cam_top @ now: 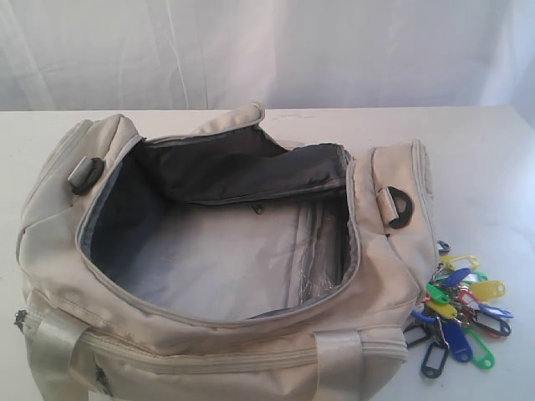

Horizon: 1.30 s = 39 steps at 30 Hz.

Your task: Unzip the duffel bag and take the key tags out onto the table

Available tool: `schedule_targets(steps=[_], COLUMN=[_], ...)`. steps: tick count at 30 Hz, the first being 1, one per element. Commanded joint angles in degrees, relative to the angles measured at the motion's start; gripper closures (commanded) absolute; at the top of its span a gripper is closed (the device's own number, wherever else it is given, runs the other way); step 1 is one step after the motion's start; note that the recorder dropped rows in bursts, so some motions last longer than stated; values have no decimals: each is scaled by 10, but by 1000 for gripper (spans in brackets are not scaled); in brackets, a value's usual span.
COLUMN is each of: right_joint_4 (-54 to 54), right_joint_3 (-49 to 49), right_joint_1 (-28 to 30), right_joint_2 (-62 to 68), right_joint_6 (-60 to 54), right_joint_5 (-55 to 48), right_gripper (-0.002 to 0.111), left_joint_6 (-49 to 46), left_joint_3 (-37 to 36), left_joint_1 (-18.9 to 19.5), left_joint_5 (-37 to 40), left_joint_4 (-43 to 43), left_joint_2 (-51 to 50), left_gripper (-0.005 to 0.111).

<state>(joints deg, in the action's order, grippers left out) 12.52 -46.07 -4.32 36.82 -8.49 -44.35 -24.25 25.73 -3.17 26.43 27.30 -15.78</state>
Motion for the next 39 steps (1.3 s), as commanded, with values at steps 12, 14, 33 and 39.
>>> schedule_targets(steps=[12, 14, 33, 39], right_joint_4=[-4, -4, -4, -4], right_joint_3=[2, 2, 2, 2], right_joint_1=[3, 3, 3, 3], right_joint_2=[-4, -6, -8, -8], right_joint_6=[-2, -2, -2, -2], right_joint_5=[9, 9, 8, 8], right_gripper=[108, 108, 108, 108], left_joint_6=[-1, -1, -1, -1], left_joint_3=[-3, -3, -79, -157], left_joint_1=[7, 7, 7, 7], left_joint_5=[4, 5, 0, 0], left_joint_4=[11, 11, -123, -188], left_joint_2=[156, 156, 158, 158], left_gripper=[107, 107, 107, 107])
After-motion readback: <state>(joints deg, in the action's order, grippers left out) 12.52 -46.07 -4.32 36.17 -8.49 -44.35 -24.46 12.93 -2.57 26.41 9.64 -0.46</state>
